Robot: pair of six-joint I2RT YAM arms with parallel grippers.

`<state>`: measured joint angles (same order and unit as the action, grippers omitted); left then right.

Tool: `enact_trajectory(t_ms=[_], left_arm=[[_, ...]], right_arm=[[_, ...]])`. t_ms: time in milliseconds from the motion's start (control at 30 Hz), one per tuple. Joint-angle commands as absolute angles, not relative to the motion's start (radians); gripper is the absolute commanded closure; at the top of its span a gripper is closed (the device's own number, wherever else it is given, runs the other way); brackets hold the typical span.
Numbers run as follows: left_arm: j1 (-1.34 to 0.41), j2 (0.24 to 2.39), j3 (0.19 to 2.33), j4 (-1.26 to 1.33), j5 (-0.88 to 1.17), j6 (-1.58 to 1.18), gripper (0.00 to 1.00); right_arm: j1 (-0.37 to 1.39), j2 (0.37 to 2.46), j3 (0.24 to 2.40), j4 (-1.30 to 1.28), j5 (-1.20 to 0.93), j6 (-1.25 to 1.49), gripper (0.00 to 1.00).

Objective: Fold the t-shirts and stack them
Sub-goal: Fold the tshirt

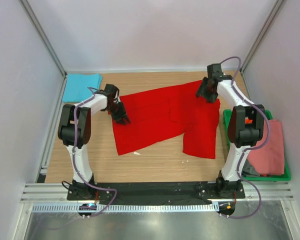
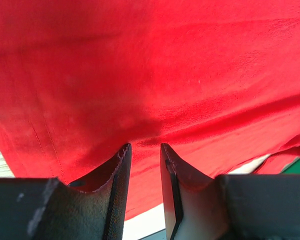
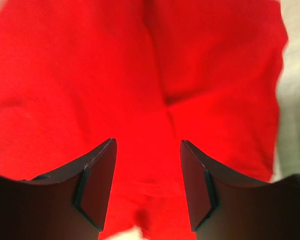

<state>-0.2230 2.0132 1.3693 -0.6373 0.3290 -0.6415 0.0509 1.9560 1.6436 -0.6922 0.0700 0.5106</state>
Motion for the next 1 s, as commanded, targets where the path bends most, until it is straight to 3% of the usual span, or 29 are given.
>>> enact_trajectory(t_ms=[0,267,533,800,967], left_arm=[[-0.138,2.046,1.359,-0.71,0.187,-0.535,0.68],[-0.129,1.939,1.397,-0.761,0.204,-0.434,0.56],[-0.146,1.852,1.42,-0.735,0.321,-0.492,0.56],[-0.167,1.839,1.373,-0.736,0.348,-0.512,0.61],[-0.167,1.753,1.264,-0.749,0.302,-0.517,0.62]], right_arm=[[0.052,1.878,1.511,-0.71,0.091,0.463,0.4],[0.058,1.727,1.299,-0.646,-0.083,0.436,0.37],[0.06,1.73,1.256,-0.629,-0.091,0.46,0.4],[0.058,1.704,1.148,-0.629,-0.04,0.497,0.57],[0.07,1.655,1.019,-0.618,-0.074,0.552,0.61]])
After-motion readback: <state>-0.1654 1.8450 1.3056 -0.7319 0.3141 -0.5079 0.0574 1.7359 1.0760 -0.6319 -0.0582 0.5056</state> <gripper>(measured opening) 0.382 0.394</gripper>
